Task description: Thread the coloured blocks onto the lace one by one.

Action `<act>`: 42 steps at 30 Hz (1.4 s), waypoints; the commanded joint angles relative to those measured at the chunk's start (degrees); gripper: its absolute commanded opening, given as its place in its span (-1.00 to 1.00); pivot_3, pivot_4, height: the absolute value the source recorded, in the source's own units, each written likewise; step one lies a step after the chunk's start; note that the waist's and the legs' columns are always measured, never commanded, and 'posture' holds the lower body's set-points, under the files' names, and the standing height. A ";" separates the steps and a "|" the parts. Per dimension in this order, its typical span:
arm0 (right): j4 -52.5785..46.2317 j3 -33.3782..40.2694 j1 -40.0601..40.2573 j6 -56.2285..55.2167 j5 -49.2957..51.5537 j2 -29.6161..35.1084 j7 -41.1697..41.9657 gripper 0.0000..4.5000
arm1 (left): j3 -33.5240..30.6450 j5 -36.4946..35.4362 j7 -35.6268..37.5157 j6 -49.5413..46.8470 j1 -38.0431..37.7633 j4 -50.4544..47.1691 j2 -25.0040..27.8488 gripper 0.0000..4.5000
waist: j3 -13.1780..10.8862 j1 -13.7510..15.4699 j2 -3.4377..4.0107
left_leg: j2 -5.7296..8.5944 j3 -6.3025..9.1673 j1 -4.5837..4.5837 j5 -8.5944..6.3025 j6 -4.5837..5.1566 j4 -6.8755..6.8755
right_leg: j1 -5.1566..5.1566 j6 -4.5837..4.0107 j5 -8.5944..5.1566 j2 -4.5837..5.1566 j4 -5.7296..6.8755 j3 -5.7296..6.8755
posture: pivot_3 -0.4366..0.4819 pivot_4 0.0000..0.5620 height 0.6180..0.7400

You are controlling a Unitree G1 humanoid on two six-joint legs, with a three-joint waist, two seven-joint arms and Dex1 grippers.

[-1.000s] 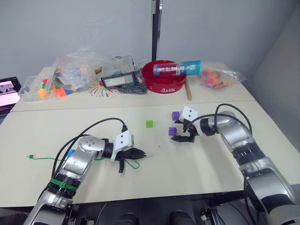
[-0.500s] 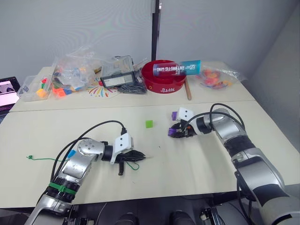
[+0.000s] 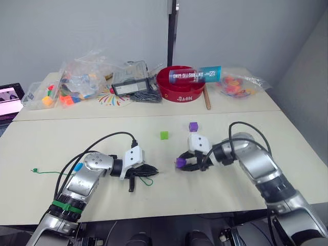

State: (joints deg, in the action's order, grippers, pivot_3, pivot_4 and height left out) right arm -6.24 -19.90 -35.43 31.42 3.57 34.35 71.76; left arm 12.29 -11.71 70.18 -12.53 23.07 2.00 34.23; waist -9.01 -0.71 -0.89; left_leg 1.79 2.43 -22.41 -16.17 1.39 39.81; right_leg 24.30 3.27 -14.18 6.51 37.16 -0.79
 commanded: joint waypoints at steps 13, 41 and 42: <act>-1.48 -5.33 4.59 -1.82 -2.21 0.26 -4.87 -0.39 | 1.91 1.04 0.15 -2.92 2.98 -4.66 1.27 -1.00 | 0.00 -0.11 -0.01 | 0.02 -0.01 0.17 0.00 0.00 0.01 | -0.10 0.00 0.00 0.00 -0.03 -0.01 | -0.05 -0.47 1.00; -3.38 -5.51 3.44 1.34 -1.38 -0.01 -4.98 -0.39 | 5.39 3.03 -4.18 -8.51 0.94 -10.58 1.32 -1.00 | 0.00 -0.09 -0.01 | 0.01 0.00 0.20 0.01 -0.01 0.03 | -0.13 0.00 0.00 0.00 -0.05 -0.03 | -0.05 -0.47 1.00; -3.52 -5.51 3.43 1.46 -1.33 0.01 -4.94 -0.39 | 5.39 3.04 -4.51 -8.60 1.16 -10.52 1.12 -1.00 | 0.00 -0.09 -0.01 | 0.01 0.00 0.20 0.01 -0.01 0.03 | -0.12 0.00 0.00 0.00 -0.05 -0.03 | -0.05 -0.47 1.00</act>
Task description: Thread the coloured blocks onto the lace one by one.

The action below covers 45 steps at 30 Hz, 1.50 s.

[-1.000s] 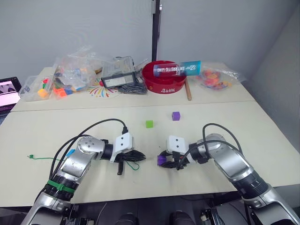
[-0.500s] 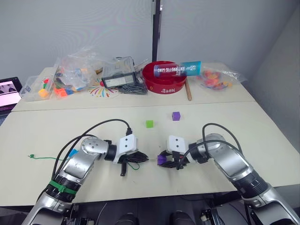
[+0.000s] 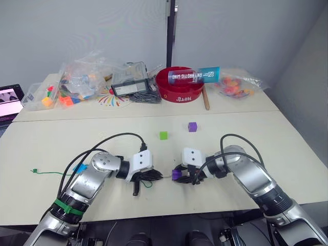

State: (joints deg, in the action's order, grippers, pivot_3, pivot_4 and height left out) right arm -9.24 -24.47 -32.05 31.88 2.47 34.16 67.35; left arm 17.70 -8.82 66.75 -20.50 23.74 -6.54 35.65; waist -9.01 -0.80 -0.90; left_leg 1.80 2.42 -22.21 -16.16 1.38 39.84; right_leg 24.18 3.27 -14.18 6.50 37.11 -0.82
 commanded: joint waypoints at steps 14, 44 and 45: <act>-0.99 -1.15 0.11 1.50 -0.18 0.51 -0.32 -0.39 | -0.51 -2.14 -1.07 -2.49 1.76 -4.07 -2.00 -1.00 | 0.00 0.16 0.00 | 0.02 0.01 0.00 0.00 0.00 0.02 | -0.02 0.00 0.00 0.02 0.00 0.00 | -0.05 -0.47 1.00; -1.21 -0.99 0.16 2.66 -0.10 0.18 -1.08 -0.39 | 2.74 -2.69 -0.15 -0.61 3.71 2.37 -10.35 -0.84 | 0.00 0.32 -0.01 | 0.05 0.03 -0.02 0.00 -0.01 0.01 | -0.04 0.00 0.00 0.03 -0.02 0.01 | -0.05 -0.47 1.00; -1.21 -0.89 0.21 2.69 -0.11 0.21 -1.18 -0.39 | 1.99 -3.26 -0.03 -0.47 3.80 2.43 -10.61 -0.67 | 0.00 0.37 -0.01 | 0.05 0.03 -0.01 0.00 -0.01 0.02 | -0.04 0.00 0.00 0.03 -0.02 0.02 | -0.05 -0.47 1.00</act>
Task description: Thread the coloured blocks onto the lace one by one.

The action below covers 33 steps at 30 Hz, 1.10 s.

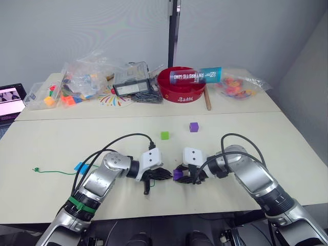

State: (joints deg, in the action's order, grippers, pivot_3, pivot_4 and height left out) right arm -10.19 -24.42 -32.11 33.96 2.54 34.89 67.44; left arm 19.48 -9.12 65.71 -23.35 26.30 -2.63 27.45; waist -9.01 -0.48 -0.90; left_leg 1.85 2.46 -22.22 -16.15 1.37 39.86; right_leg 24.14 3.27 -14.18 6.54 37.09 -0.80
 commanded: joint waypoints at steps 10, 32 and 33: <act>-0.26 -0.55 0.62 0.56 -0.03 -0.17 -1.57 -0.39 | -4.36 -5.51 4.48 1.46 0.25 -4.25 3.62 0.34 | 0.00 -0.25 0.00 | -0.02 0.01 0.00 0.01 -0.01 0.00 | 0.03 0.00 0.00 0.00 0.01 -0.01 | -0.05 -0.47 1.00; -0.91 -0.26 0.59 1.06 0.43 0.47 -2.10 -0.39 | -3.46 -2.72 1.94 2.13 -2.08 -0.44 8.09 -0.32 | 0.00 -0.25 0.00 | -0.01 0.01 -0.01 0.01 -0.01 0.00 | 0.04 0.00 0.00 -0.01 0.01 0.00 | -0.05 -0.47 1.00; -1.16 -0.16 0.63 1.29 0.54 0.55 -2.09 -0.39 | -2.96 -1.84 1.64 2.99 -1.85 0.58 8.03 -0.47 | 0.00 -0.23 0.00 | -0.01 0.01 0.00 0.00 -0.01 0.00 | 0.04 0.00 0.00 -0.01 0.02 0.00 | -0.05 -0.47 1.00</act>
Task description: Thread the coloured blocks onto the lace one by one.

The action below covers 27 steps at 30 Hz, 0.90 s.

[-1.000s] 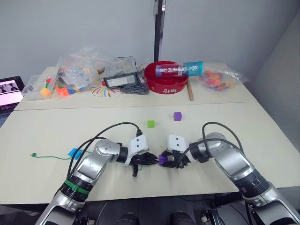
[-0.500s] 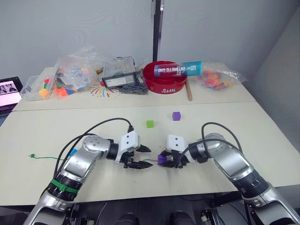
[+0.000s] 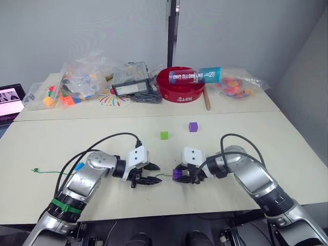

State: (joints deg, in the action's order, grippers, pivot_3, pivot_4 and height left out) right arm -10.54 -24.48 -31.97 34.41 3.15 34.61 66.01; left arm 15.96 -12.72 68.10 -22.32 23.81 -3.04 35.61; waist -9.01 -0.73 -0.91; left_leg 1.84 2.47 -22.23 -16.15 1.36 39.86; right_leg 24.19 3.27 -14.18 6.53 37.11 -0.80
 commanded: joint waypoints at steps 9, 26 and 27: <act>-1.22 -0.20 0.43 1.18 0.29 1.00 -0.93 -0.39 | 0.85 2.38 -1.85 3.66 1.31 1.68 -2.05 -0.98 | 0.00 0.16 0.00 | 0.02 0.01 -0.01 0.00 0.00 0.01 | -0.01 0.00 0.00 0.01 0.00 0.00 | -0.05 -0.47 1.00; -1.25 -0.41 0.59 1.10 0.11 0.99 -1.22 -0.39 | 4.89 4.14 -0.24 5.11 5.13 2.58 -5.87 -0.98 | 0.00 0.18 0.00 | 0.02 0.01 -0.02 0.00 0.00 0.01 | -0.02 0.00 0.00 0.01 -0.01 0.00 | -0.05 -0.47 1.00; -1.27 -0.44 0.58 1.15 0.10 0.94 -1.28 -0.39 | 5.38 4.42 -0.29 5.44 5.42 2.99 -6.41 -0.98 | 0.00 0.17 0.00 | 0.02 0.01 -0.01 0.00 0.00 0.01 | -0.02 0.00 0.00 0.01 -0.01 0.00 | -0.05 -0.47 1.00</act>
State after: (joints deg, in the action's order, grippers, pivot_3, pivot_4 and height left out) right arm -11.11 -24.52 -31.89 35.14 3.54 35.05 65.55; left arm 20.89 -8.77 67.59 -18.44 27.98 0.19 29.69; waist -9.01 -0.55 -0.91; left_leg 1.86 2.47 -22.25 -16.15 1.36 39.87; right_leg 24.17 3.27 -14.18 6.54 37.10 -0.80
